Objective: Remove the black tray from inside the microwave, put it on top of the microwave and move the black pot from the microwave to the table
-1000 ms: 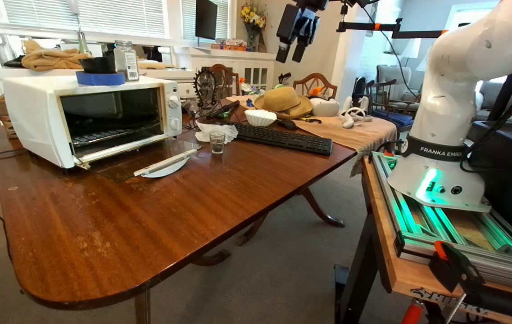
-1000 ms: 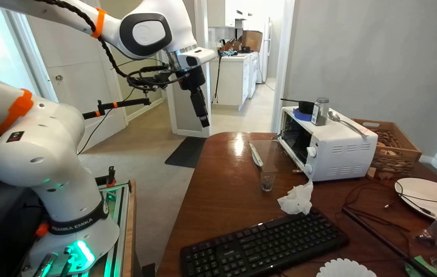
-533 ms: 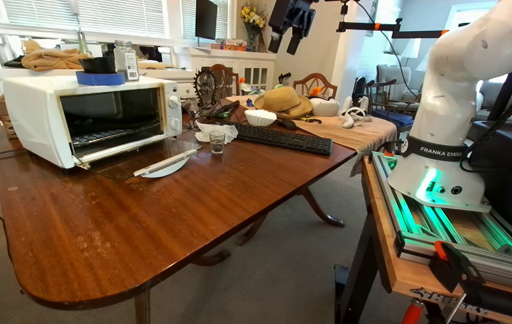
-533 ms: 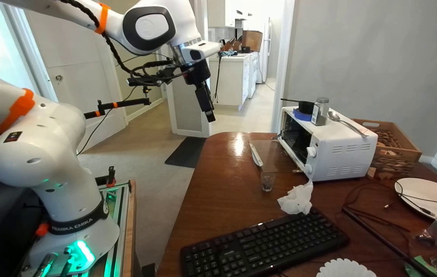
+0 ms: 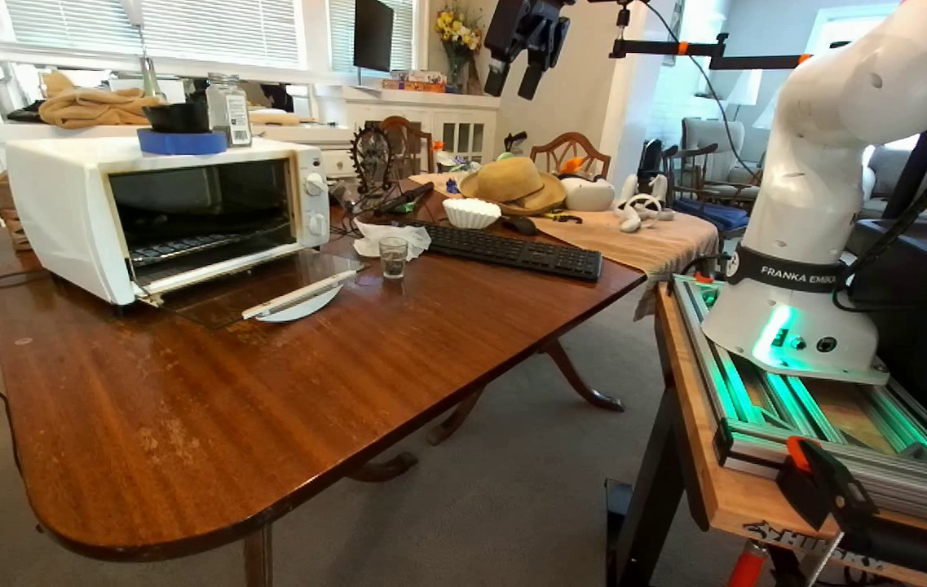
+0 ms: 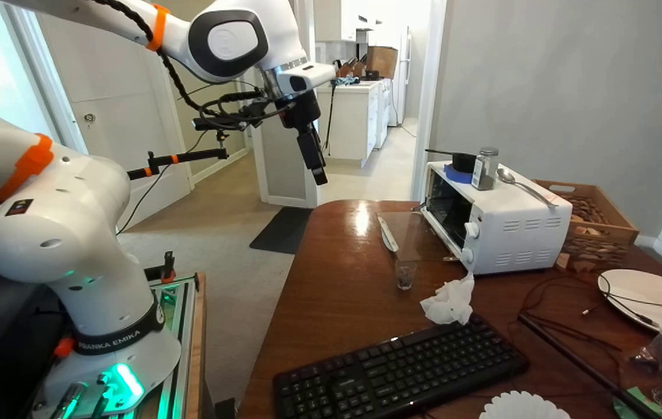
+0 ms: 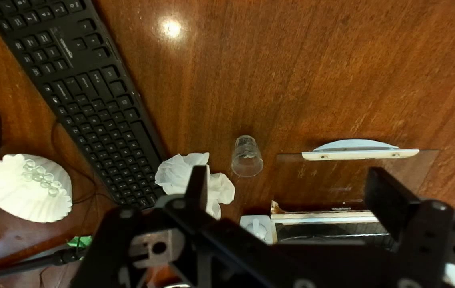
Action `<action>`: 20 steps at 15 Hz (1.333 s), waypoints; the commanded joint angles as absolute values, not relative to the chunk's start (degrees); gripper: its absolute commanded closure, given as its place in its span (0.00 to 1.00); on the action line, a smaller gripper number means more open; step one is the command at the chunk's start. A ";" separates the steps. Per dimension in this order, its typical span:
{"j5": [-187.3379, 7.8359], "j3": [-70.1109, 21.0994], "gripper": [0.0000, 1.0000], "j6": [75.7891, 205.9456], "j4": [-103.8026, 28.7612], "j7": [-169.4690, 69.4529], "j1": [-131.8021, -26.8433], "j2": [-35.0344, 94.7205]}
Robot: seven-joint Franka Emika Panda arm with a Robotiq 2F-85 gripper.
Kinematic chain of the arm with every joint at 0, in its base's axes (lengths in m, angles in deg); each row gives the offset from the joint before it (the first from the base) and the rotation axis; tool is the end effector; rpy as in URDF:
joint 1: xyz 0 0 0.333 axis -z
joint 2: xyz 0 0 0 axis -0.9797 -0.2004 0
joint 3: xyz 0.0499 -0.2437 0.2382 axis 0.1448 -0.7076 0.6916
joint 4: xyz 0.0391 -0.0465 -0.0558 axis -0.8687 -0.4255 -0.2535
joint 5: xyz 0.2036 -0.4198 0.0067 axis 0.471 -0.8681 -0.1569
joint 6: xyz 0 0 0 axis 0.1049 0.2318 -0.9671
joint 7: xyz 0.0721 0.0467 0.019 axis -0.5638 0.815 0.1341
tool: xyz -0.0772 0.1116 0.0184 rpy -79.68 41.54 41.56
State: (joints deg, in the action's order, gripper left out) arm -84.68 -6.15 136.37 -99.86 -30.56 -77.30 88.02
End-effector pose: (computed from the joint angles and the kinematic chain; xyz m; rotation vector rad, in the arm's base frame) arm 0.4039 0.0870 0.4276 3.0357 -0.3766 0.4768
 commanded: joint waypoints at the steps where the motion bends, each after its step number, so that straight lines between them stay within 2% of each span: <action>1: -85.07 -6.57 0.00 136.29 -99.79 -30.28 -77.72 87.95; 7: -85.07 -6.57 0.00 136.30 -99.79 -30.26 -77.72 87.94; 11: -84.28 -3.21 0.00 138.40 -95.81 -17.92 -73.06 81.77; 17: -85.25 -4.47 0.00 141.01 -86.14 -8.76 -71.39 70.26; 20: -94.32 -1.09 0.00 141.53 -81.95 3.59 -66.84 63.96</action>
State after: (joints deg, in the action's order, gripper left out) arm -85.94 -4.26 140.13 -86.70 -7.66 -70.78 71.49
